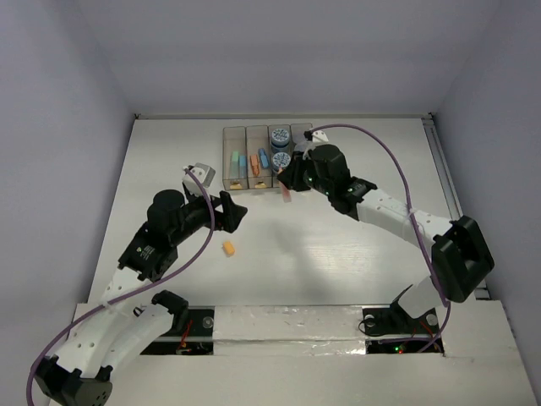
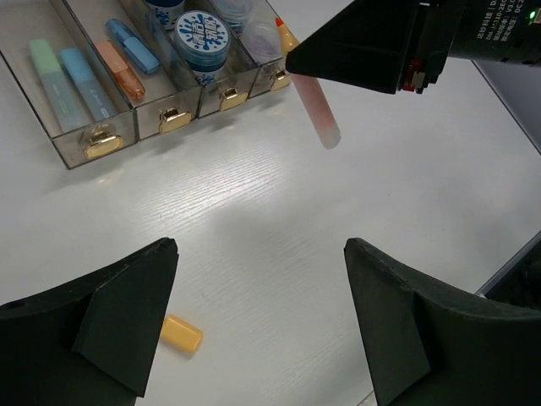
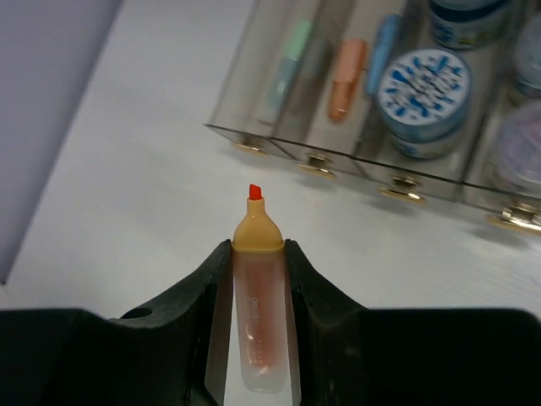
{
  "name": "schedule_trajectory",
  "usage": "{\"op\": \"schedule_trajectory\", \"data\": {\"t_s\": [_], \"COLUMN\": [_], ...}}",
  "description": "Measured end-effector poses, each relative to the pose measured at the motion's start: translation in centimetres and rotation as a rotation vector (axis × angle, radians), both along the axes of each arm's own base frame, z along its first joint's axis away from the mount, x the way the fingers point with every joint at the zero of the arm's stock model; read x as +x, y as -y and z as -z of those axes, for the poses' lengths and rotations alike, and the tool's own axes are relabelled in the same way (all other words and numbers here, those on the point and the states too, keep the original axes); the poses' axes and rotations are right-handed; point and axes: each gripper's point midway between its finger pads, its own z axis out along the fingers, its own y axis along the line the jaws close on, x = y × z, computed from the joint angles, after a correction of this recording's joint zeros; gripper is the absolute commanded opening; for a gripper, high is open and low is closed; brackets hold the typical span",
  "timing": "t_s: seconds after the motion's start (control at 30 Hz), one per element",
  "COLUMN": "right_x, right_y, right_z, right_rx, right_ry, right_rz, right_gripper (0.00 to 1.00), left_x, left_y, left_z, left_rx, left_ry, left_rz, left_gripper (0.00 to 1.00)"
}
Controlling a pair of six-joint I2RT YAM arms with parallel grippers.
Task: Sort the stationery into containers
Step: Pick up the pen from the center of the board.
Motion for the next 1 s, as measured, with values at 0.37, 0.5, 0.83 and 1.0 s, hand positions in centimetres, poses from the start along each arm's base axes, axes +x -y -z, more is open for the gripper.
{"op": "schedule_trajectory", "data": {"t_s": [0.37,0.5,0.83,1.0], "right_x": [-3.6,-5.3,-7.1,-7.4], "right_y": [-11.2,-13.2,-14.9,-15.0], "right_z": [-5.2,-6.6,-9.9,-10.1], "right_rx": [0.264,0.323,0.453,0.473], "right_ry": [0.073,0.085,0.136,0.141], "right_rz": [-0.212,-0.269,-0.335,-0.347], "right_gripper": [0.09,0.09,0.09,0.09], "left_x": [0.2,0.4,0.7,0.8], "left_y": [0.0,-0.3,-1.3,-1.7], "left_z": [0.0,-0.1,-0.8,-1.1], "left_rx": [0.000,0.002,-0.007,-0.012], "left_ry": [0.000,0.006,0.031,0.045], "left_rz": [0.000,-0.016,-0.066,-0.084], "left_gripper": [0.62,0.59,0.44,0.38]}}
